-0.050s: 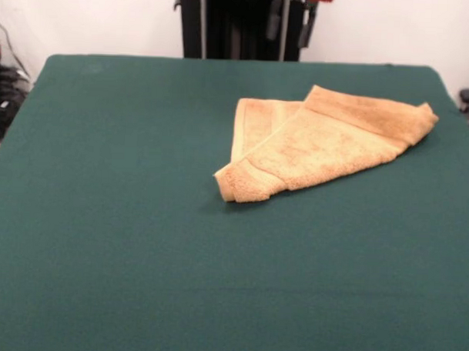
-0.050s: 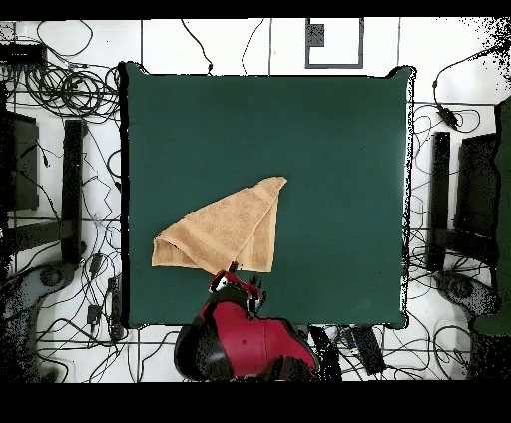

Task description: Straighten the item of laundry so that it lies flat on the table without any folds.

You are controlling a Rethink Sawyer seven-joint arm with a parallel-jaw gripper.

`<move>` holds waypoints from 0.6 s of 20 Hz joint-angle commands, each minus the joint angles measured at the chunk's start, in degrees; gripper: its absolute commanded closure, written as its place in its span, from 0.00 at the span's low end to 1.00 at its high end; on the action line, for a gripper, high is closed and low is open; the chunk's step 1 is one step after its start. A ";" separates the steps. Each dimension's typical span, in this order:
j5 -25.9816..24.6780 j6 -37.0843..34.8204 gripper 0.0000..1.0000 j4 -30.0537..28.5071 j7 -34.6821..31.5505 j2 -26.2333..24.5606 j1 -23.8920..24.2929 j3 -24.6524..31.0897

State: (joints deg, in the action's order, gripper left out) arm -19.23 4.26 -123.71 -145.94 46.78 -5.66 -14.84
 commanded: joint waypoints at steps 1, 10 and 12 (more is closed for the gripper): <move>0.89 -11.28 0.00 1.14 0.17 6.91 -2.24 0.11; -0.39 -7.14 0.00 -1.33 -2.56 2.97 0.09 3.39; -1.68 -2.51 0.00 -2.97 -3.20 0.86 3.32 6.75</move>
State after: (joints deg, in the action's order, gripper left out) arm -19.28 -1.21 -123.79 -145.94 52.87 -6.76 -16.77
